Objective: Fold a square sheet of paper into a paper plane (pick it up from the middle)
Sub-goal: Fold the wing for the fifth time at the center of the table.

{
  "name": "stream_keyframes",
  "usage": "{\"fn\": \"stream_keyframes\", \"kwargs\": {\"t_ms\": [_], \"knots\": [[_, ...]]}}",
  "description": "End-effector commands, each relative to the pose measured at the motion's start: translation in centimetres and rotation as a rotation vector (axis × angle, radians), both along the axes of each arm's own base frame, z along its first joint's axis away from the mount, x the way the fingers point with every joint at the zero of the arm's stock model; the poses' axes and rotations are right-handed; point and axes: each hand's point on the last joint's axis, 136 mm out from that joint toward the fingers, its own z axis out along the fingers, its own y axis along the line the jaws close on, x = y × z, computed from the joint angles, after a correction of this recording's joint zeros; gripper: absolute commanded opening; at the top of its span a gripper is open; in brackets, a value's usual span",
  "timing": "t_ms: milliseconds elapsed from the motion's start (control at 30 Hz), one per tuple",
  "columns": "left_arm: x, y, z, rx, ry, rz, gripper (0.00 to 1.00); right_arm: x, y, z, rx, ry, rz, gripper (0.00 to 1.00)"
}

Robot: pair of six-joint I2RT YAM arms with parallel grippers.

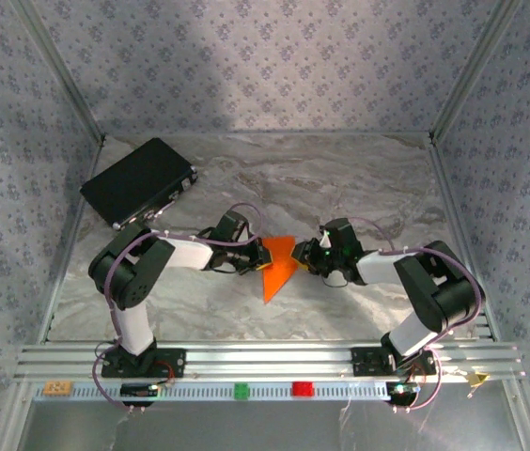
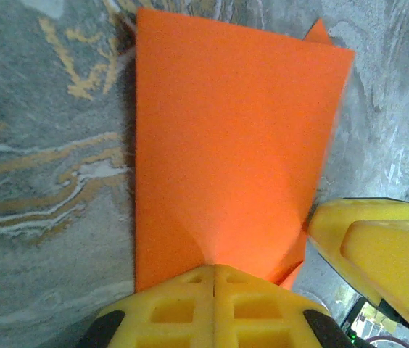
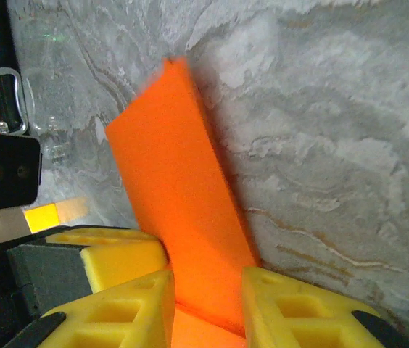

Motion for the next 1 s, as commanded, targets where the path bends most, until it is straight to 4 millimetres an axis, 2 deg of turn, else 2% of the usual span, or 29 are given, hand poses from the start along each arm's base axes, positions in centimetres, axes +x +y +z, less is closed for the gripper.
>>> {"fn": "stream_keyframes", "kwargs": {"t_ms": [0,367,800,967], "knots": [[-0.7,0.6,-1.5,0.026,0.042,0.004,0.04,0.3,0.0,0.5,0.019,-0.012,0.014,0.31],[-0.6,0.9,-1.8,0.037,0.046,0.022,0.04,-1.4,-2.2,0.3,-0.073,0.017,-0.019,0.36],[-0.7,0.9,-1.9,0.021,0.049,0.031,0.03,-2.3,-1.0,-0.8,-0.047,0.080,0.027,0.35],[-0.7,0.9,-1.8,0.018,0.049,0.029,0.03,-2.0,0.0,-0.3,0.000,0.061,0.051,0.33]]}}
